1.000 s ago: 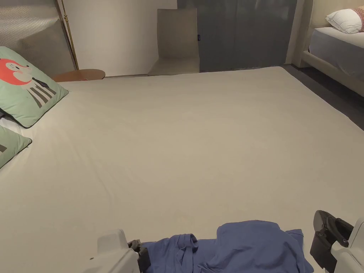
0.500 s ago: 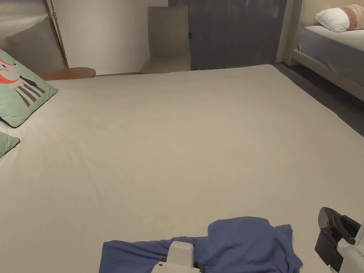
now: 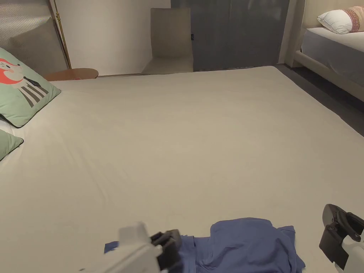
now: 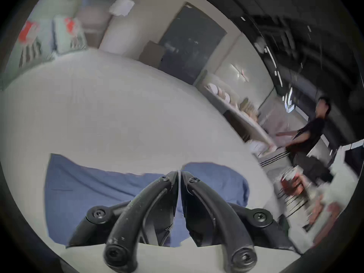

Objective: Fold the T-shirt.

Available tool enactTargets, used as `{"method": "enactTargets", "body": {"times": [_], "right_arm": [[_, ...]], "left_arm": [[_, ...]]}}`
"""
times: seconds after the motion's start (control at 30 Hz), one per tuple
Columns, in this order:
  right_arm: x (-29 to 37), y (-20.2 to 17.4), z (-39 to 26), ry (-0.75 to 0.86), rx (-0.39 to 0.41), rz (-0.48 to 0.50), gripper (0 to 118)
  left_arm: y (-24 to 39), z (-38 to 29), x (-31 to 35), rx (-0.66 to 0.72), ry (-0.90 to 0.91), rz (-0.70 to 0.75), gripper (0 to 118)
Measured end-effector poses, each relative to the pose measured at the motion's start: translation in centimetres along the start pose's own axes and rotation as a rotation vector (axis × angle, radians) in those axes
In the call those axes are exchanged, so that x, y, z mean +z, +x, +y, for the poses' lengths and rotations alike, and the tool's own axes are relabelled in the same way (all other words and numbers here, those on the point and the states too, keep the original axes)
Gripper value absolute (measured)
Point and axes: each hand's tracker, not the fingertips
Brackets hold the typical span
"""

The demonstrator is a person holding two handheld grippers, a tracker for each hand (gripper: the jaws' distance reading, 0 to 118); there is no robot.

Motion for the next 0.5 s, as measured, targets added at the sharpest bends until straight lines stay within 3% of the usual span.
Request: {"method": "enactTargets", "body": {"times": [0.1,0.17,0.2,0.23,0.33,0.5], "right_arm": [[0.0,-0.6,0.2,-0.002,0.001,0.01,0],[-0.4,-0.7,-0.1,-0.006,-0.002,0.024,0],[-0.7,-0.7,-0.3,-0.008,-0.002,0.029,0],[-0.8,-0.9,-0.4,-0.01,-0.002,0.036,0],[-0.7,-1.9,-0.3,-0.017,0.003,0.059,0],[-0.5,-2.7,-0.3,-0.023,0.019,0.072,0]], "left_arm": [[-4.8,2.6,3.6,0.091,0.01,0.014,3],[-7.9,3.7,5.5,0.115,0.01,0.076,12],[-9.1,4.1,6.0,0.13,-0.013,0.087,27],[-10.5,4.5,6.6,0.157,-0.042,0.087,55],[-13.2,4.1,6.9,0.248,-0.111,0.03,106],[-18.2,2.3,5.3,0.546,-0.134,-0.125,109]]}}
